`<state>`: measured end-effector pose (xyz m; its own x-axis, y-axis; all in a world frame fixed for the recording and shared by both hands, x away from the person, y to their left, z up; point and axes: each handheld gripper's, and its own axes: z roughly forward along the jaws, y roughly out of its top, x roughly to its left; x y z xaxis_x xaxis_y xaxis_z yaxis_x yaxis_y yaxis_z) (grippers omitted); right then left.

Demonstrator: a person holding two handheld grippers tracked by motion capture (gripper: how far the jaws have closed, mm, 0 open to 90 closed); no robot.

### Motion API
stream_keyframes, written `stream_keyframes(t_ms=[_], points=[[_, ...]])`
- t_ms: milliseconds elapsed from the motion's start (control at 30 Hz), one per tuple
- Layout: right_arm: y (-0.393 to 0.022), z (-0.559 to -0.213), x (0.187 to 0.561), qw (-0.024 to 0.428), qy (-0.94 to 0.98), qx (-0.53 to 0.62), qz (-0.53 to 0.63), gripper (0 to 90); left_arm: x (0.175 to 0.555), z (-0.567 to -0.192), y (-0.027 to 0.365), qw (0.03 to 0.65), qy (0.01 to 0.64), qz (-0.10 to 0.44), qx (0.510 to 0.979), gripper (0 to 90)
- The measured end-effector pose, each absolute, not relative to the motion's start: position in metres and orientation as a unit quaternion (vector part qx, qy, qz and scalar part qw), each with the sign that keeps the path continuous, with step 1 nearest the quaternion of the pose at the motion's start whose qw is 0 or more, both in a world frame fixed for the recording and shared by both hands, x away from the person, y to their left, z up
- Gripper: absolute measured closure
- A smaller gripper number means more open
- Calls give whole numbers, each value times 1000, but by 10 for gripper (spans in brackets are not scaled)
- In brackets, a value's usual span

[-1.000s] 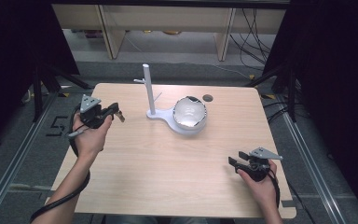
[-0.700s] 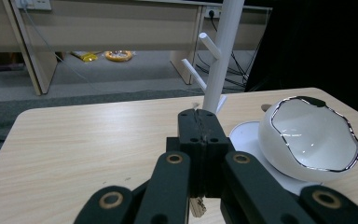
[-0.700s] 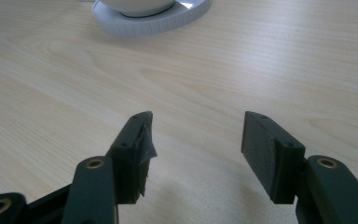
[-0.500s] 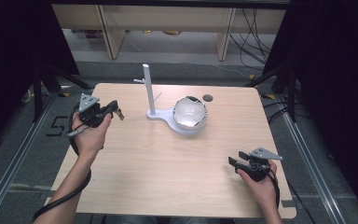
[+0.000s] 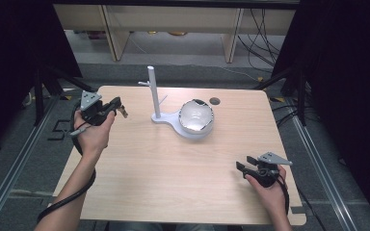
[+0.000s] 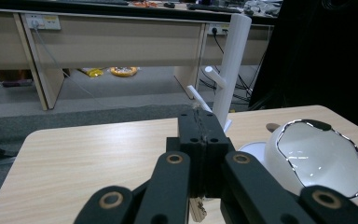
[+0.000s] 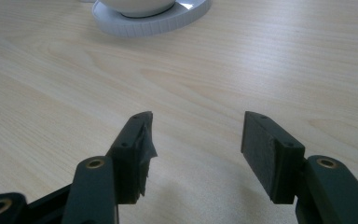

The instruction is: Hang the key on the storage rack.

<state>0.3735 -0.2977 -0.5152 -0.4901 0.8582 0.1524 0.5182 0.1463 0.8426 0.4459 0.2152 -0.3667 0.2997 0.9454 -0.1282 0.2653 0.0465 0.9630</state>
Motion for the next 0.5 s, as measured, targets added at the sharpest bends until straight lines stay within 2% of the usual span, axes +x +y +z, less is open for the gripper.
stream_keyframes(t_ms=[500], points=[[-298,-514,373,188,734,473,449,442,460,-360,211,531,498,334,598,894]])
